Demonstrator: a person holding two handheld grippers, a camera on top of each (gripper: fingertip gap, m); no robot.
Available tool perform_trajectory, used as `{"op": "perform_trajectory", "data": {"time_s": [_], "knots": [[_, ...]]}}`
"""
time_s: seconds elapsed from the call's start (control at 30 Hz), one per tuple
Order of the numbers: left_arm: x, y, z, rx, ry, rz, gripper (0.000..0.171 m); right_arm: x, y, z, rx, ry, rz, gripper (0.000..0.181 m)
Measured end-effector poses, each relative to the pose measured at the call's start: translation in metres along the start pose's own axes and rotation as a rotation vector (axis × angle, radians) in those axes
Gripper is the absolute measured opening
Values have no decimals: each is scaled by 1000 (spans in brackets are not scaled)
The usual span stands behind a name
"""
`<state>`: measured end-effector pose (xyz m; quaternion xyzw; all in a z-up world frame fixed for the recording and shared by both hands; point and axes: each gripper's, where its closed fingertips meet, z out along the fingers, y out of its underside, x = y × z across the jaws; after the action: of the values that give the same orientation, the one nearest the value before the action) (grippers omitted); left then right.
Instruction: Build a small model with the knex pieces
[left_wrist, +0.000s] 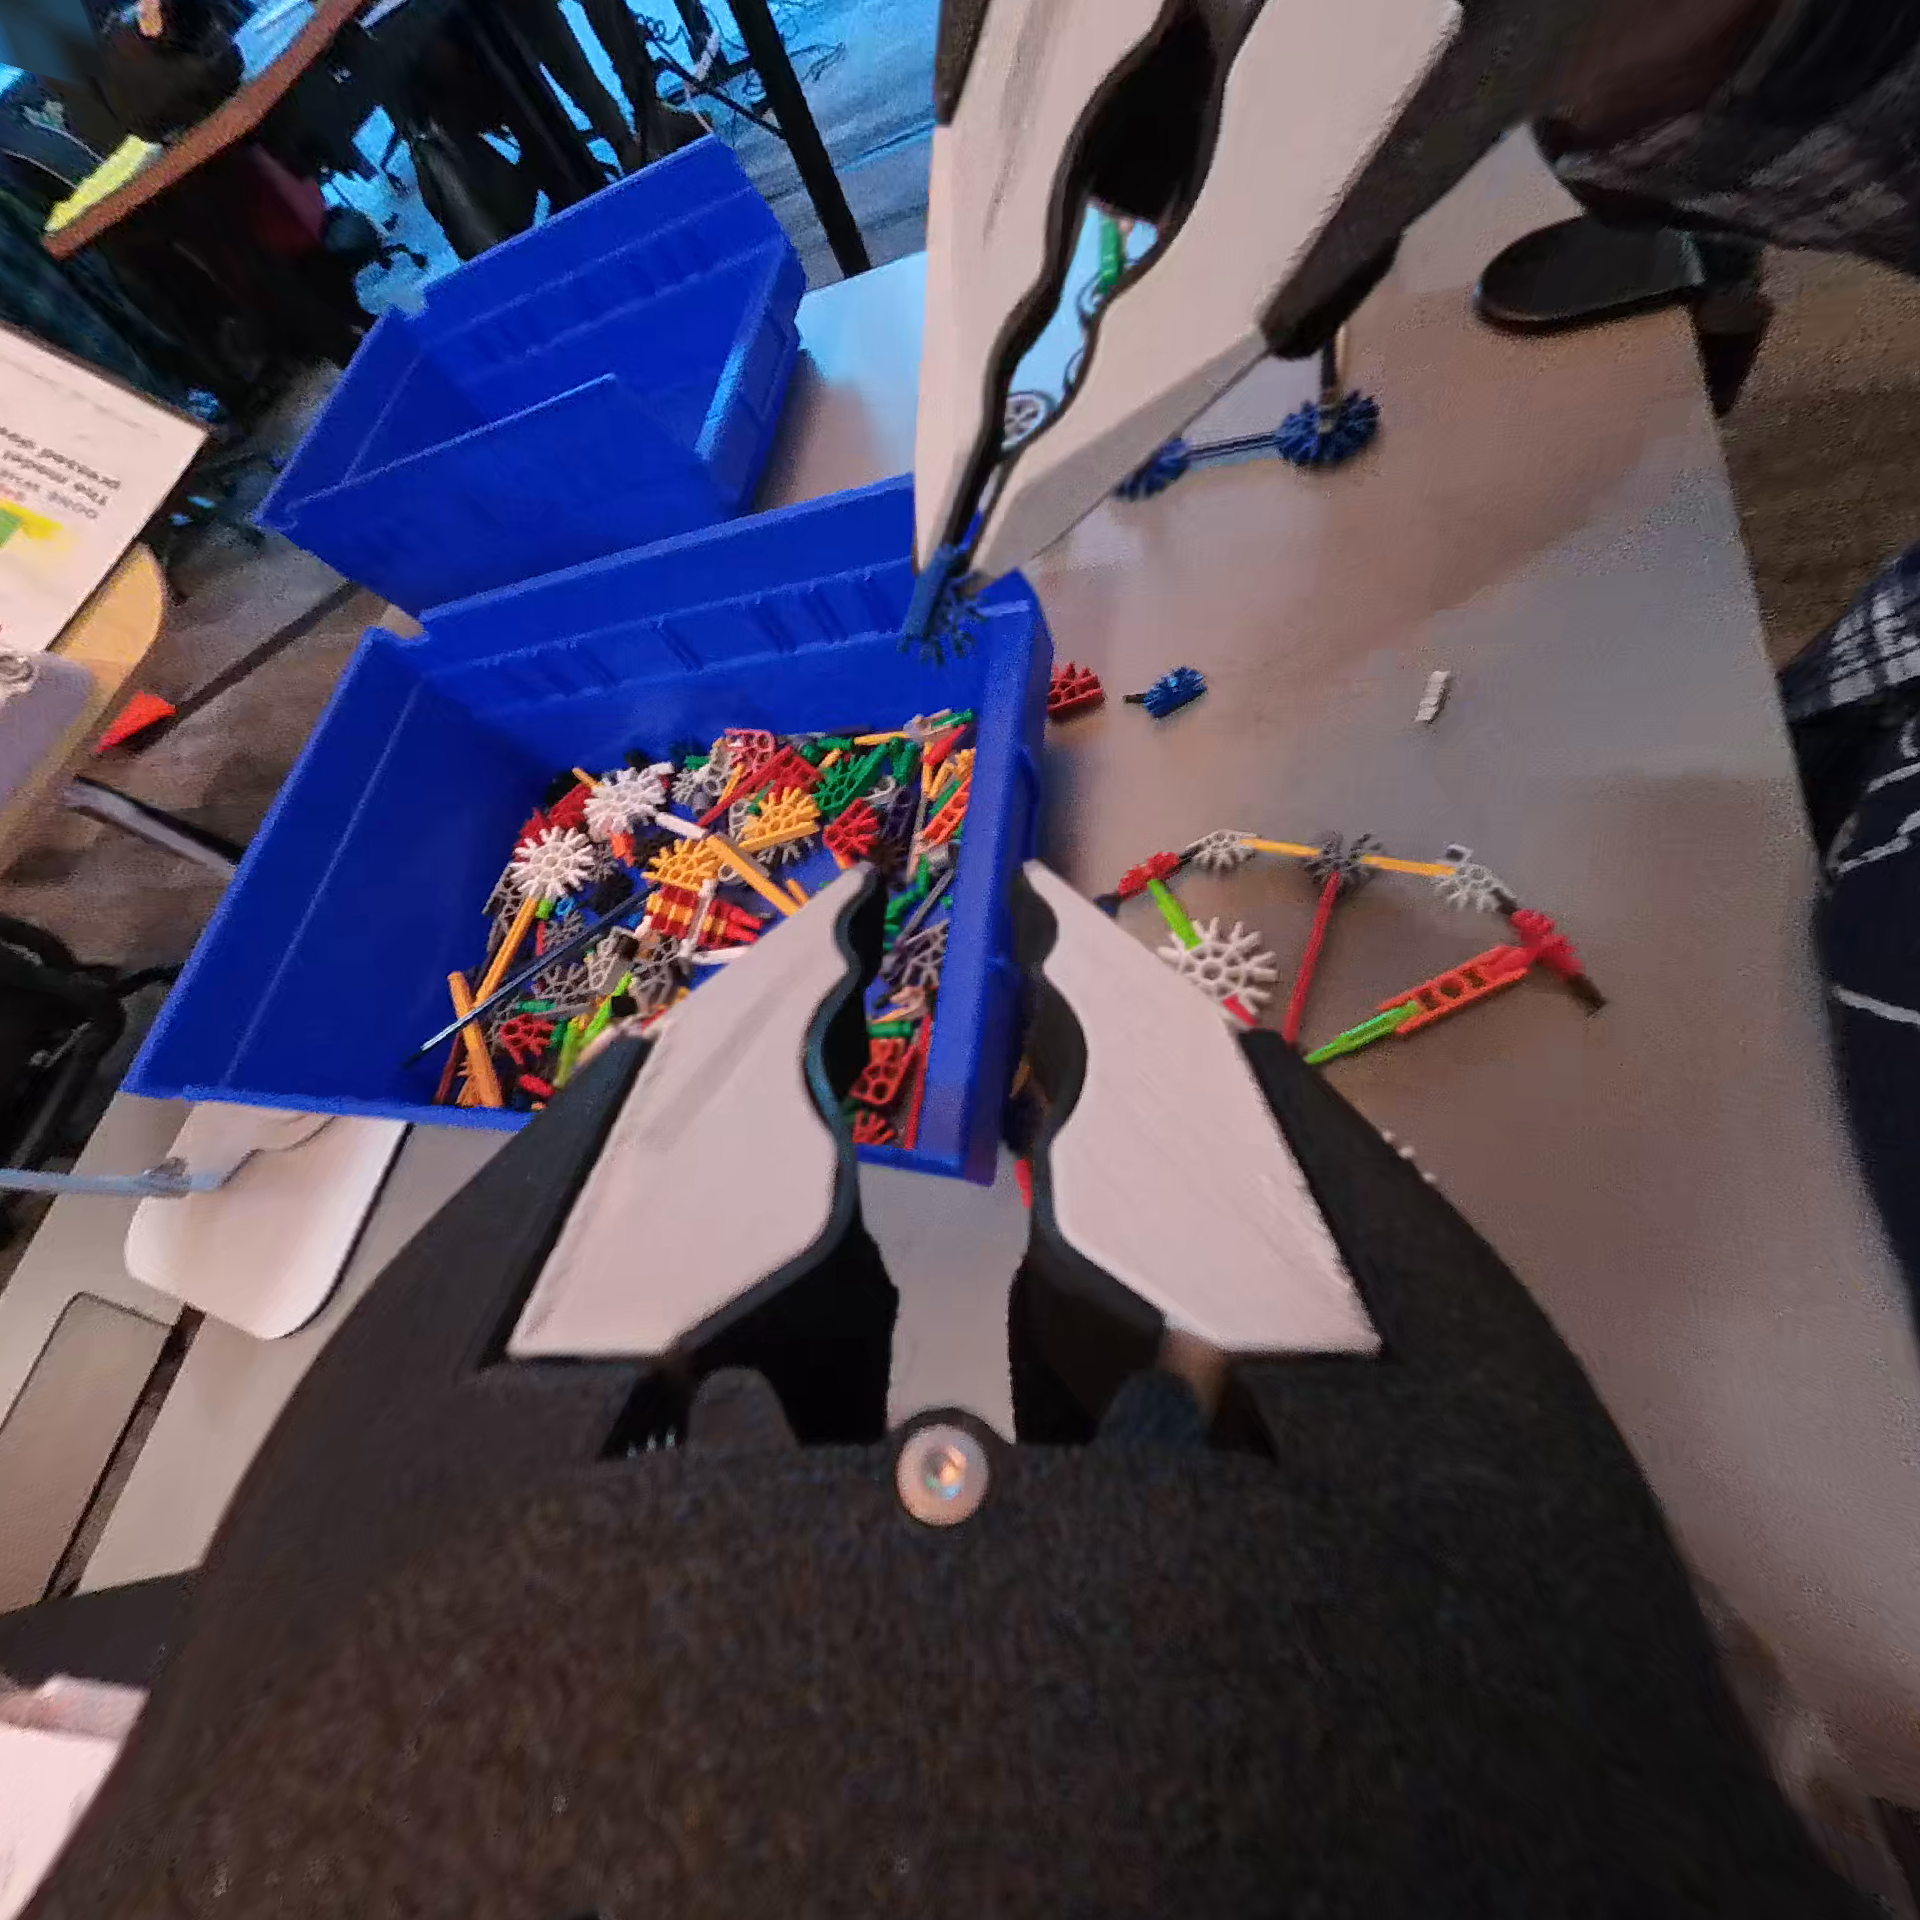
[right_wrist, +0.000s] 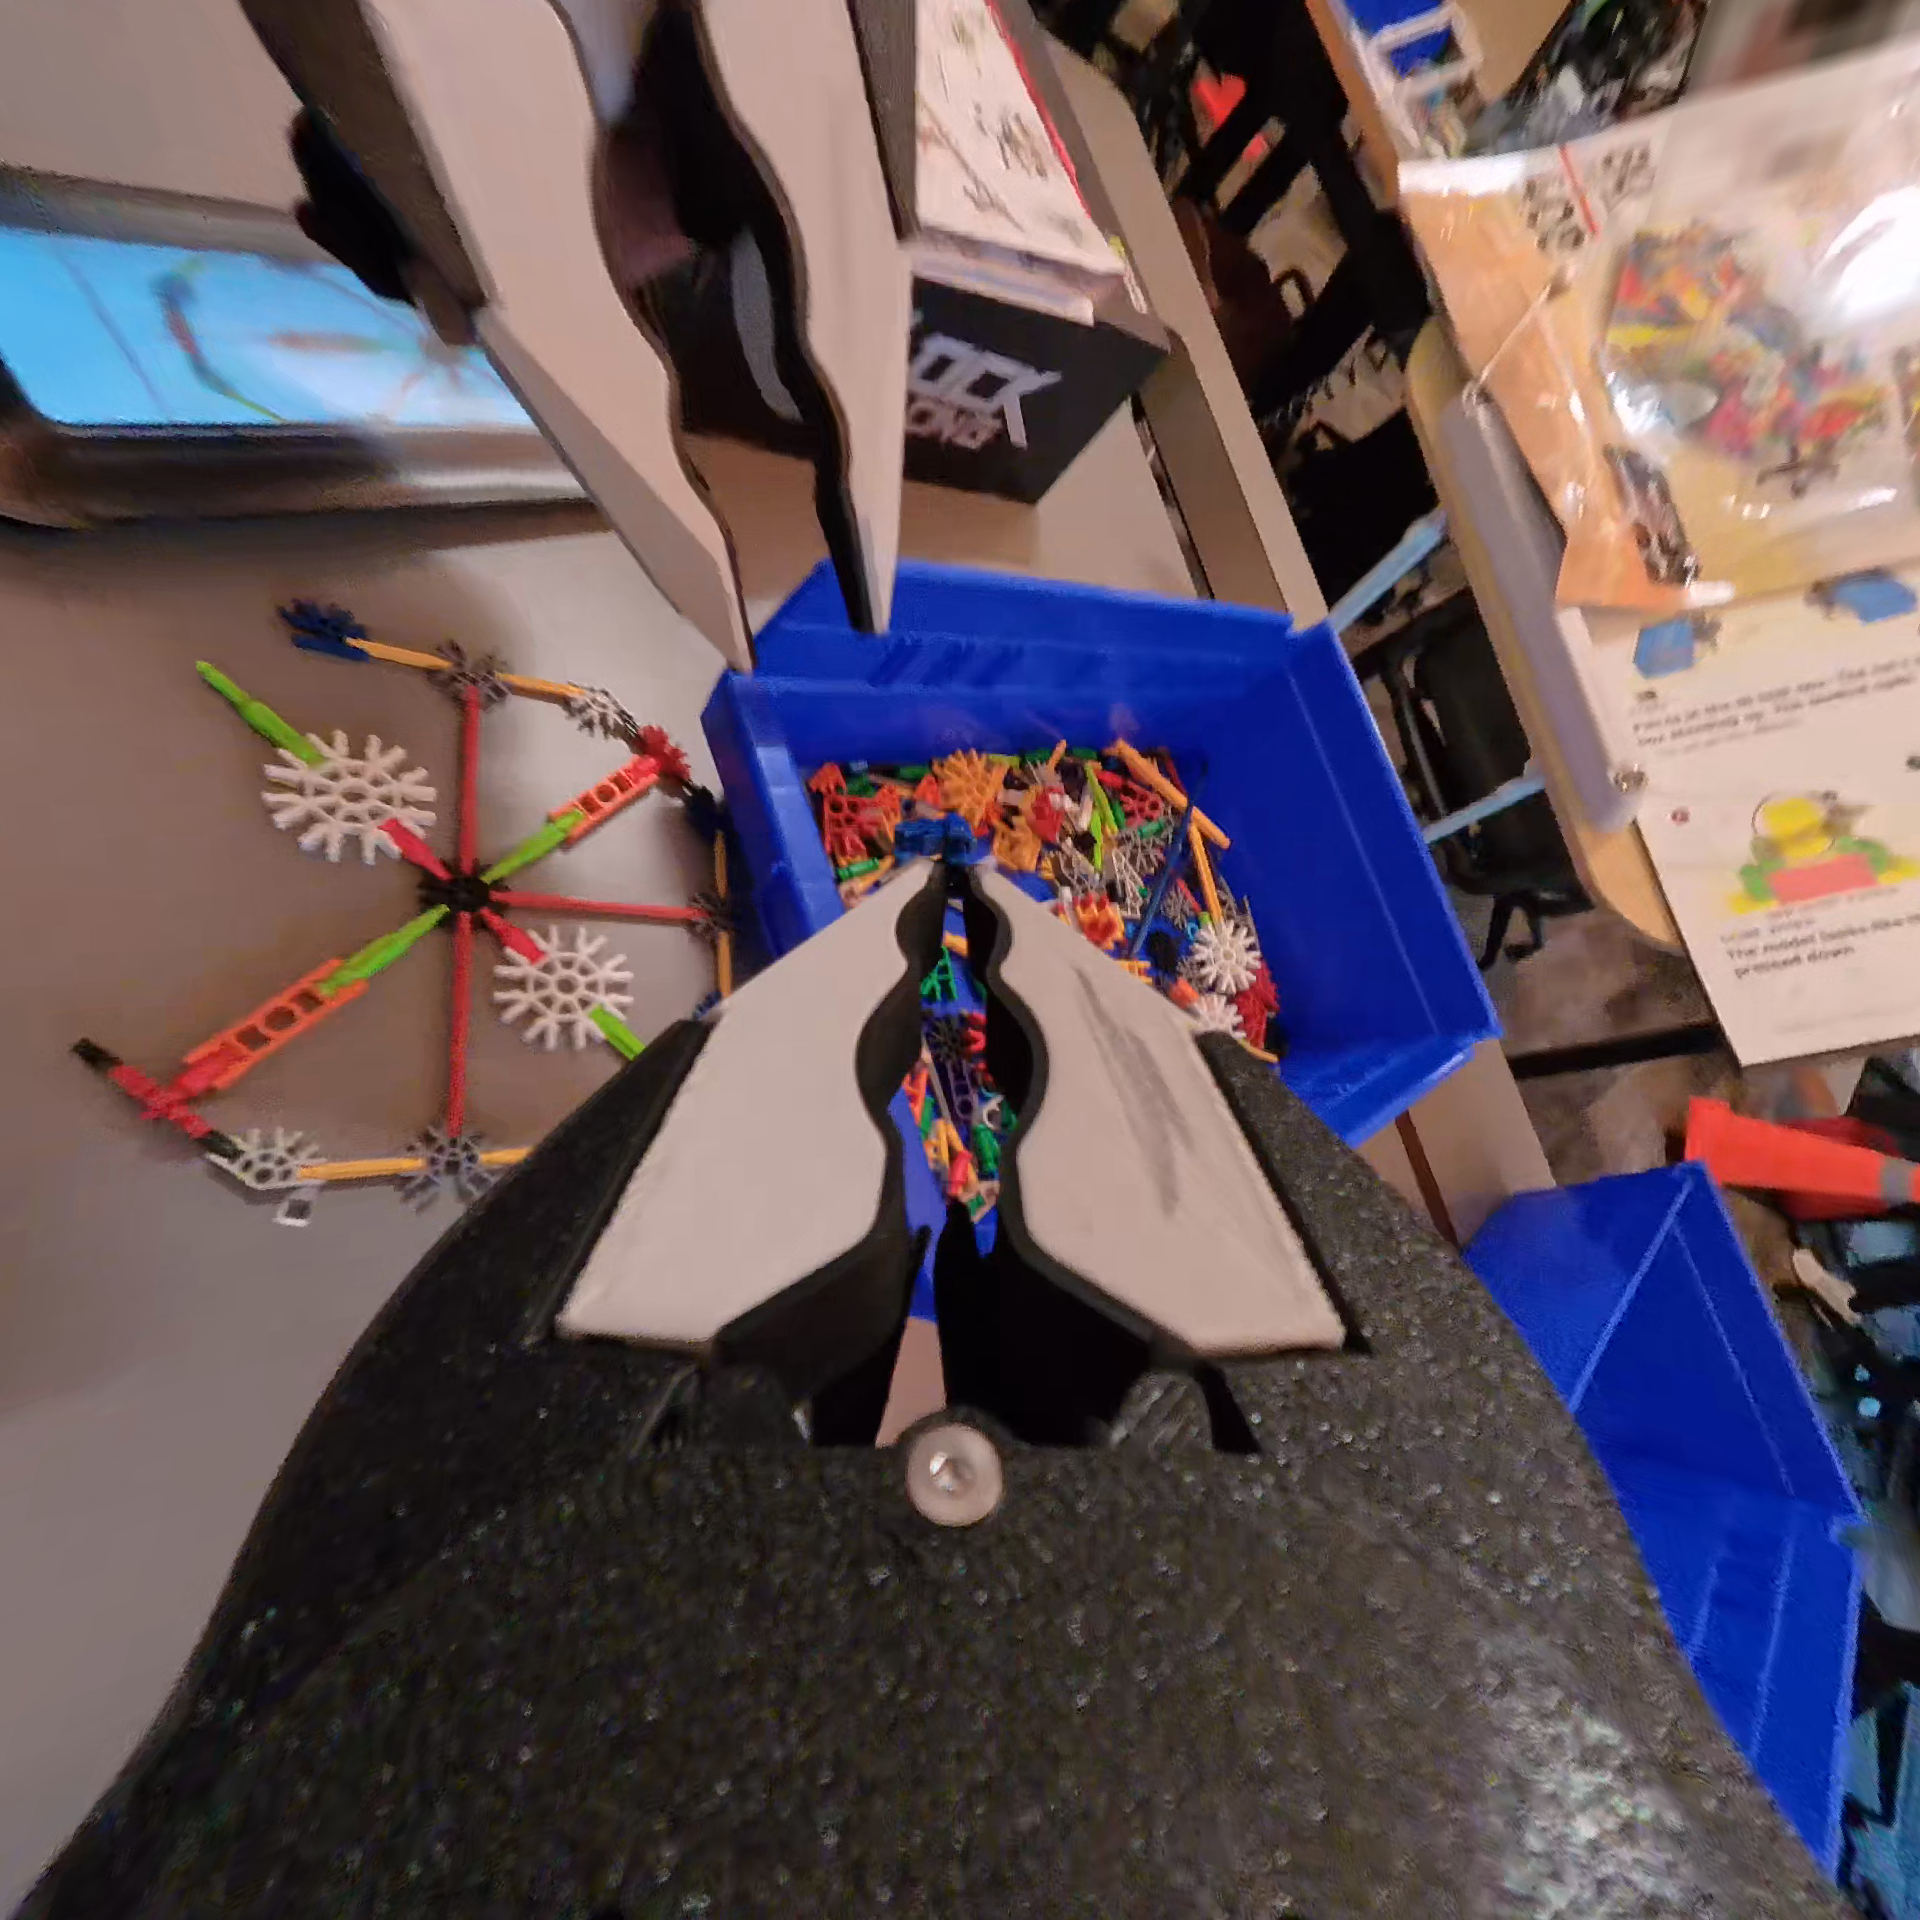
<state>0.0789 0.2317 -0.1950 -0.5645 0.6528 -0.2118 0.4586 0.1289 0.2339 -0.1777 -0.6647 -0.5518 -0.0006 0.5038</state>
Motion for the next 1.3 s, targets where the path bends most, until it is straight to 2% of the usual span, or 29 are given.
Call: {"op": "perform_trajectory", "data": {"time_s": [0.23,0.37,0.53,0.63,0.9,1.1,1.3], "knots": [[-8,14,-4,-35,-21,30,23,3,15,19,-65,7,-76,3],[-6,10,0,-2,-11,36,25,-13,-1,25,25,-74,-46,2],[3,-1,6,30,-7,138,25,-27,-20,25,135,-148,-4,3],[13,-2,10,29,20,175,24,-32,-26,24,169,-144,-13,2],[17,-7,10,96,105,-21,25,-40,-26,22,194,-50,-120,3],[26,-2,12,85,97,51,17,-47,-22,25,193,-61,-124,2],[16,-4,12,105,97,-69,24,-39,-20,23,185,18,-146,2]]}}
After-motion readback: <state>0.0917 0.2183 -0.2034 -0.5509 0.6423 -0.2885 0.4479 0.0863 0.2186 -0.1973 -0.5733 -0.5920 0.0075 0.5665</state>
